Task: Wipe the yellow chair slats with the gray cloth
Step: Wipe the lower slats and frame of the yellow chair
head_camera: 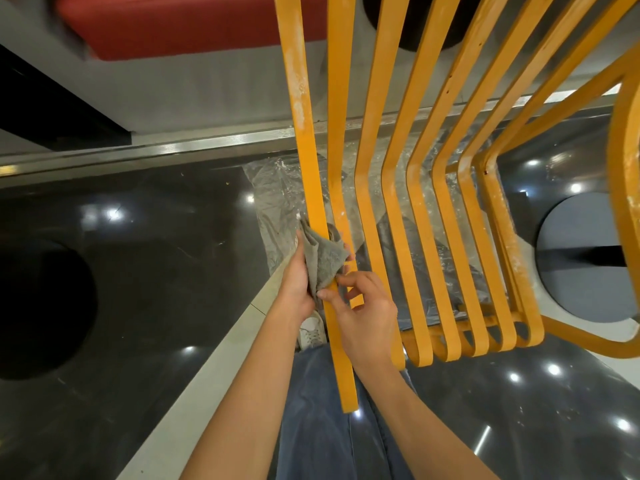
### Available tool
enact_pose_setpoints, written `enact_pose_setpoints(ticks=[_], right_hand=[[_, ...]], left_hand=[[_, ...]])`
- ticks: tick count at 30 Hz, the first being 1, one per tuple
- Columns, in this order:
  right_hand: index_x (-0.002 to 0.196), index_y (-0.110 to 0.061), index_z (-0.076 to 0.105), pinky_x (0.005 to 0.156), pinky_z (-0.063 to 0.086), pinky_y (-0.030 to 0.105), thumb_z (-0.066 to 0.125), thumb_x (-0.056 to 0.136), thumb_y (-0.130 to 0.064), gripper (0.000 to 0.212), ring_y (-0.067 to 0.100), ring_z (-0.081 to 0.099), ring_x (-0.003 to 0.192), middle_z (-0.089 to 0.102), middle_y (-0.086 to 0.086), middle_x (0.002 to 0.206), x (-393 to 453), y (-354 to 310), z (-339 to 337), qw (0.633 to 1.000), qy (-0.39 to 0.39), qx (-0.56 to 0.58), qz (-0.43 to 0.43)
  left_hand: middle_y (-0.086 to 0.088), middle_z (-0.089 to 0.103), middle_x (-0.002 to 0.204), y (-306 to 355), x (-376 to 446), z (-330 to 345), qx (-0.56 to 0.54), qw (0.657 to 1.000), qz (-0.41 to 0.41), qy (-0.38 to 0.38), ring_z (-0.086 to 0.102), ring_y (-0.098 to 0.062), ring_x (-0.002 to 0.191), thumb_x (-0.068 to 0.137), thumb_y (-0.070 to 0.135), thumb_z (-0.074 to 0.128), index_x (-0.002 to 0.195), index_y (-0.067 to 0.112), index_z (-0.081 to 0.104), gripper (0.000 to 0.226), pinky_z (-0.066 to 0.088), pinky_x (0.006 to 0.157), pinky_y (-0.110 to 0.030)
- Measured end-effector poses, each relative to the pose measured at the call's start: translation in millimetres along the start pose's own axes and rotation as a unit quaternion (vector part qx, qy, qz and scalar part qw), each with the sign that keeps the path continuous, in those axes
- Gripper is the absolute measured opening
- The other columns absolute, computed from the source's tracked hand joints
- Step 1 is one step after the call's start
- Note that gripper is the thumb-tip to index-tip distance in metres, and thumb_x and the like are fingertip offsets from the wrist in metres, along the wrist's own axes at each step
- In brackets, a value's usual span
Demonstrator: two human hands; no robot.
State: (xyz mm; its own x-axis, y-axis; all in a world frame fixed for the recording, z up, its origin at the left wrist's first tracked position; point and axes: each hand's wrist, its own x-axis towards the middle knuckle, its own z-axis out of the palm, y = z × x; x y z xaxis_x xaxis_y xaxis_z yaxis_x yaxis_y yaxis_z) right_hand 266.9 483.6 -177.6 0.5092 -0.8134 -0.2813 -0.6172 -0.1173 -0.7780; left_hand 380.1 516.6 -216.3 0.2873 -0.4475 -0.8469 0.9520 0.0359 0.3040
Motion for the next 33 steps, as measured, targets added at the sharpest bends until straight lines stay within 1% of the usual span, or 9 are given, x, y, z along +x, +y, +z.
enact_pose_setpoints(ticks=[5,12,18,21,23,25,27,30,33], right_hand=[[0.1,-0.029,0.072,0.056,0.049,0.016,0.085,0.078,-0.031,0.025,0.012,0.061,0.076,0.065,-0.015,0.091,-30,20,-17,1.0,-0.016,0.018,0.014],[0.098,-0.029,0.068,0.062,0.045,0.009,0.075,0.088,-0.009,0.023,0.009,0.063,0.078,0.068,-0.008,0.092,-25,6,-30,0.997,0.021,0.065,-0.022],[0.106,-0.013,0.066,0.076,0.053,0.025,0.059,0.097,-0.005,0.014,0.016,0.064,0.093,0.067,0.0,0.101,3,-21,-43,0.989,0.038,0.125,-0.071],[0.107,-0.016,0.068,0.081,0.053,0.022,0.059,0.098,-0.006,0.017,0.012,0.065,0.1,0.068,-0.002,0.104,-4,-27,-45,0.988,0.008,0.124,-0.092],[0.113,-0.017,0.07,0.088,0.053,0.02,0.059,0.099,-0.011,0.019,0.006,0.064,0.109,0.068,-0.005,0.113,-10,-24,-43,0.99,-0.032,0.111,-0.081],[0.125,-0.018,0.067,0.101,0.051,0.027,0.057,0.101,-0.021,0.026,0.003,0.058,0.122,0.065,-0.006,0.128,-15,-16,-38,0.99,-0.086,0.113,-0.027],[0.135,-0.022,0.06,0.108,0.047,0.03,0.051,0.103,-0.032,0.035,0.001,0.054,0.129,0.061,-0.008,0.136,-15,-15,-36,0.973,-0.158,0.158,0.053],[0.131,-0.033,0.048,0.088,0.047,0.005,0.044,0.107,-0.021,0.028,-0.021,0.057,0.106,0.061,-0.025,0.117,-9,-12,-31,0.933,-0.232,0.244,0.126],[0.125,-0.028,0.055,0.076,0.047,0.007,0.045,0.106,-0.022,0.022,-0.017,0.062,0.089,0.065,-0.021,0.102,4,-11,-19,0.936,-0.24,0.221,0.131]], left_hand=[[-0.007,0.072,0.112,26,8,12,-0.006,0.998,0.057,-0.013,0.07,-0.021,0.086,0.101,0.055,0.033,0.129,0.01,0.061,0.059,0.056,0.069,-0.033],[-0.011,0.073,0.096,-32,-28,-11,-0.007,0.999,-0.038,0.028,0.069,-0.022,0.081,0.1,0.054,0.036,0.112,0.011,0.069,0.056,0.054,0.072,-0.035],[-0.014,0.069,0.115,-25,-47,20,0.171,0.952,0.196,0.16,0.065,-0.022,0.109,0.1,0.029,0.053,0.121,0.002,0.061,0.035,0.054,0.086,-0.031],[-0.015,0.069,0.09,-50,-66,29,0.217,0.909,0.286,0.212,0.066,-0.032,0.096,0.099,0.019,0.056,0.104,0.001,0.063,0.02,0.053,0.072,-0.03],[-0.002,0.071,0.083,-61,-81,34,0.214,0.907,0.301,0.201,0.07,-0.019,0.086,0.102,0.021,0.052,0.1,0.01,0.065,0.017,0.051,0.068,-0.022],[0.0,0.074,0.1,-71,-92,38,0.214,0.907,0.308,0.189,0.069,-0.008,0.097,0.105,0.023,0.045,0.114,0.013,0.067,0.026,0.054,0.075,-0.017],[0.008,0.066,0.122,-79,-104,35,0.21,0.906,0.332,0.159,0.062,0.001,0.114,0.101,0.005,0.05,0.137,0.016,0.052,0.038,0.05,0.087,-0.012],[0.008,0.044,0.15,-86,-113,20,0.157,0.92,0.33,0.142,0.041,0.001,0.136,0.094,-0.016,0.046,0.147,0.02,0.037,0.065,0.039,0.109,-0.018],[0.005,0.043,0.151,-92,-115,12,0.112,0.921,0.332,0.169,0.041,0.0,0.137,0.096,-0.014,0.043,0.14,0.029,0.04,0.062,0.036,0.112,-0.019]])
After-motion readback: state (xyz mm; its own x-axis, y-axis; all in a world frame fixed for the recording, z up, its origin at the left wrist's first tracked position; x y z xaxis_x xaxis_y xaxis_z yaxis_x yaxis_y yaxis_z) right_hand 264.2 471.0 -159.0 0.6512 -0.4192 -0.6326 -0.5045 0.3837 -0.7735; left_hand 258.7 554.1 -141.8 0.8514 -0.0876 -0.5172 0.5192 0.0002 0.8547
